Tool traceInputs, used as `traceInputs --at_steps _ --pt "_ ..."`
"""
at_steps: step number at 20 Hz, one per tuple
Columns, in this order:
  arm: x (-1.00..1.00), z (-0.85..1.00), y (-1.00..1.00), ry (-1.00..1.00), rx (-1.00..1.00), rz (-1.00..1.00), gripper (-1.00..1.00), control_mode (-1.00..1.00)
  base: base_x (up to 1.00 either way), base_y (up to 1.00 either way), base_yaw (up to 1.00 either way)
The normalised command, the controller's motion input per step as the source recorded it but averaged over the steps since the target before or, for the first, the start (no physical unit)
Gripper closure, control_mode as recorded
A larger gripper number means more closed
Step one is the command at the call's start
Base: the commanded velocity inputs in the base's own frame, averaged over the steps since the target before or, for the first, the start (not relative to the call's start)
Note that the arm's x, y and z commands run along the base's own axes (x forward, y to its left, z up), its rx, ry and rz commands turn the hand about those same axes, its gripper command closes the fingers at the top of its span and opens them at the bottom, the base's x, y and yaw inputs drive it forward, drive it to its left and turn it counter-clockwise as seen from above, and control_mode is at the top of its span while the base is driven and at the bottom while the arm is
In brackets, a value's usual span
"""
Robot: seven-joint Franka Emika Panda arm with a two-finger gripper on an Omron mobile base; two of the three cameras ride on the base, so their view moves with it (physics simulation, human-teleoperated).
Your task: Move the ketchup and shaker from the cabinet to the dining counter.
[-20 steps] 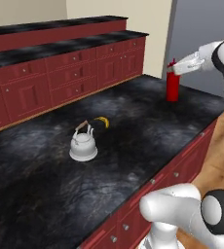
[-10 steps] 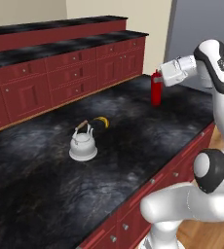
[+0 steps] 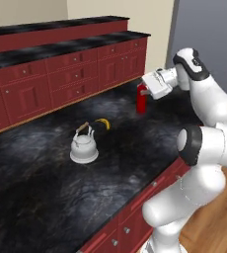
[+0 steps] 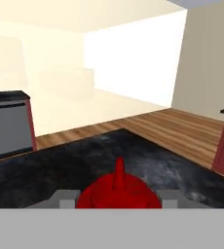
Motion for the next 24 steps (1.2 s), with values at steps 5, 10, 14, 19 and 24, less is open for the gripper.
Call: traceInputs --at_steps 5,10,14,19,24 --pt "0.21 -0.68 0.10 -0.06 0.00 0.14 1.00 -1.00 0.00 0.00 0.00" --pt "0.37 -0.70 0.01 -0.05 0.00 0.10 1.00 -1.00 0.00 0.00 0.00" --pt "0.32 -0.63 0.00 -0.09 0.00 0.09 1.00 -1.00 0.00 0.00 0.00" --pt "0.43 -0.56 0.02 -0.11 0.00 0.06 1.00 -1.00 0.00 0.00 0.00" --pt "0.42 -0.59 0.02 -0.10 0.00 0.06 1.00 -1.00 0.00 0.00 0.00"
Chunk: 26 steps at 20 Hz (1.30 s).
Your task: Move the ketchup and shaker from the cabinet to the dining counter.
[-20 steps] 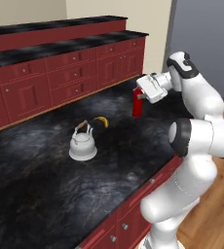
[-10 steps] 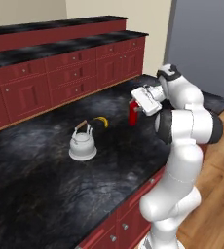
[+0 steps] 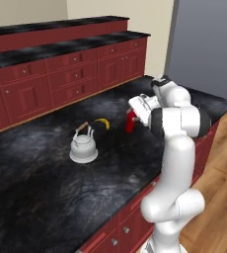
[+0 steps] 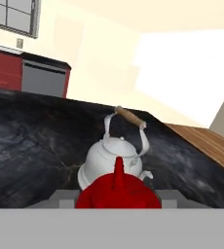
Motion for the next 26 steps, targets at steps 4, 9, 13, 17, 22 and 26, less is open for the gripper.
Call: traceInputs --at_steps 4,9,13,17,22,26 --pt "0.42 -0.58 0.05 -0.06 0.00 0.06 1.00 -1.00 0.00 0.00 0.00" --pt "0.38 -0.54 0.05 -0.04 0.00 0.07 1.00 -1.00 0.00 0.00 0.00" --pt "0.39 -0.49 0.01 -0.03 0.00 0.07 1.00 -1.00 0.00 0.00 0.00" --pt "0.45 -0.46 0.01 -0.02 0.00 0.05 1.00 -1.00 0.00 0.00 0.00" --pt "0.50 -0.43 0.00 0.00 0.00 0.03 1.00 -1.00 0.00 0.00 0.00" --pt "0.20 -0.49 0.00 0.00 0.00 0.02 -1.00 -1.00 0.00 0.00 0.00"
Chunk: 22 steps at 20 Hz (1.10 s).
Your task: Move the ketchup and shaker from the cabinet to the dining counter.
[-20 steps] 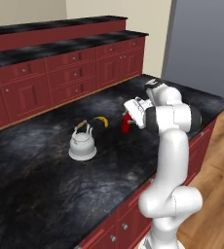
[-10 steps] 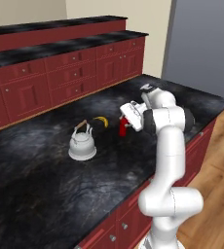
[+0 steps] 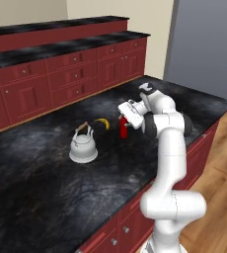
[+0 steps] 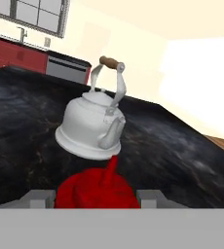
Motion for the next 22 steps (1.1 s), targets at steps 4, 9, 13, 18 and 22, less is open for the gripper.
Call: traceInputs --at_steps 4,9,13,18,22 --pt "0.00 -0.42 0.00 0.00 0.00 0.00 -1.00 -1.00 0.00 0.00 0.00" --pt "-0.03 -0.14 -0.01 -0.01 0.00 0.00 -1.00 -1.00 0.00 0.00 0.00" --pt "-0.15 0.16 0.01 -0.03 0.00 0.00 -1.00 -1.00 0.00 0.00 0.00" --pt "-0.27 0.62 0.07 -0.06 0.00 0.00 -1.00 -1.00 0.00 0.00 0.00" --pt "-0.54 0.99 0.19 -0.05 0.00 0.00 -1.00 -1.00 0.00 0.00 0.00"
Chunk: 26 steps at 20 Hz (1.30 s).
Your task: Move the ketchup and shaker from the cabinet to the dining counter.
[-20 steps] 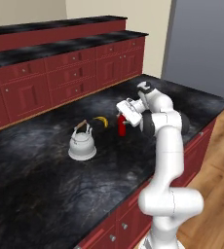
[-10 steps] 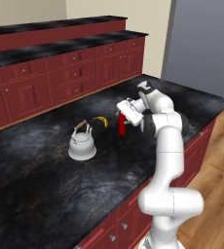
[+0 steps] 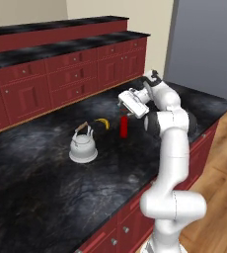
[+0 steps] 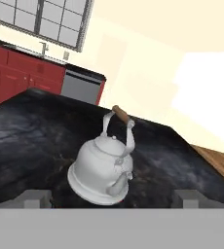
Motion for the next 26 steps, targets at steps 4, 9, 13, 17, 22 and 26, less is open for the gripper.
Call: traceInputs --at_steps 4,9,13,17,22,26 --pt "-0.89 1.00 0.45 -0.04 -0.02 0.00 -1.00 -1.00 0.00 0.00 0.00" --pt "-1.00 1.00 0.79 -0.01 -0.13 -0.03 -1.00 -1.00 0.00 0.00 0.00" --pt "-0.81 0.98 1.00 0.00 -0.25 0.00 -1.00 -1.00 0.00 0.00 0.00" --pt "-0.38 0.86 0.93 0.00 -0.17 -0.05 -1.00 -1.00 0.00 0.00 0.00" --pt "-0.03 0.56 0.64 0.00 -0.14 -0.45 -1.00 -1.00 0.00 0.00 0.00" --pt "-0.05 0.22 0.06 0.00 -0.12 -0.69 -1.00 -1.00 0.00 0.00 0.00"
